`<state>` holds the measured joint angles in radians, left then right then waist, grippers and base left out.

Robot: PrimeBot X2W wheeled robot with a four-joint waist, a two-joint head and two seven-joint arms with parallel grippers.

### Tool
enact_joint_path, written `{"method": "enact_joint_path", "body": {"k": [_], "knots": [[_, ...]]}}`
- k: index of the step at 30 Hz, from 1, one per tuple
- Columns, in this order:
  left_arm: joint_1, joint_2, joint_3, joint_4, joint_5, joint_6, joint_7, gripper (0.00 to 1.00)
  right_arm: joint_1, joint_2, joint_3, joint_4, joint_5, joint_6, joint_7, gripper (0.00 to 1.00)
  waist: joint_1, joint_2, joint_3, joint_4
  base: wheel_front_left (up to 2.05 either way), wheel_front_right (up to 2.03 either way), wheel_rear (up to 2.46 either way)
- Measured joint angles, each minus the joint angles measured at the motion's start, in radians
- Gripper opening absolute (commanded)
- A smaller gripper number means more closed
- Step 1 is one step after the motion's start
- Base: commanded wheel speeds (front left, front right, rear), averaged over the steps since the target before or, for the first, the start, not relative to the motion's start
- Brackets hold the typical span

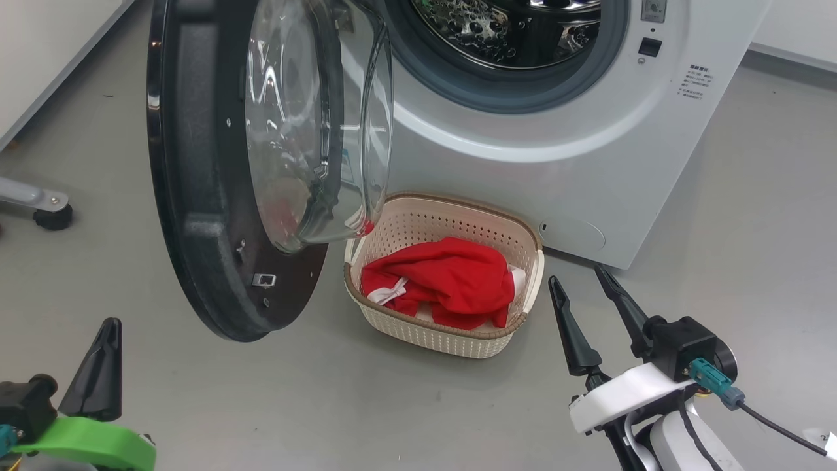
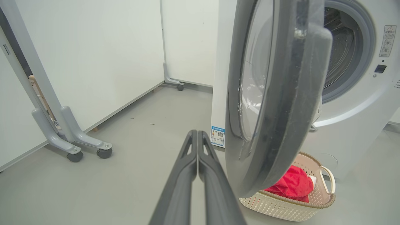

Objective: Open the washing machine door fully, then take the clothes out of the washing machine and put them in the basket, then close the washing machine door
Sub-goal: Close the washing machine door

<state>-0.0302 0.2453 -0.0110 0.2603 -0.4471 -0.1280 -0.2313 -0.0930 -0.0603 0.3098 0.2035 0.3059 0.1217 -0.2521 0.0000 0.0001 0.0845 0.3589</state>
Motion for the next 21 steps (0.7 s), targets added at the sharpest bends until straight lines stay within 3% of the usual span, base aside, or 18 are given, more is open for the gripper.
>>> {"method": "enact_joint_path", "body": {"k": [6,13,17,21], "knots": [[-0.014,0.03,-0.012,-0.006,-0.005,0.0,0.0,0.0,0.0,0.0,0.0,0.0,0.0,0.0,0.0,1.0,0.0,0.0,0.006,-0.002,0.0,0.0,0.0],[-0.109,0.068,0.001,-0.059,-0.115,-0.001,0.029,0.0,0.0,0.001,0.0,0.001,-0.002,0.0,0.0,1.0,0.0,0.0,0.012,-0.007,0.0,0.0,0.0],[-0.169,0.089,0.037,-0.086,-0.222,-0.001,0.084,0.0,-0.001,0.002,0.005,0.001,-0.002,0.0,0.0,1.0,0.0,0.0,0.015,-0.012,0.0,0.0,0.0],[-0.233,0.057,0.124,-0.086,-0.453,-0.001,0.194,0.0,-0.003,0.002,0.014,0.003,-0.003,0.0,0.0,1.0,0.0,0.0,0.018,-0.021,0.0,0.0,0.0]]}}
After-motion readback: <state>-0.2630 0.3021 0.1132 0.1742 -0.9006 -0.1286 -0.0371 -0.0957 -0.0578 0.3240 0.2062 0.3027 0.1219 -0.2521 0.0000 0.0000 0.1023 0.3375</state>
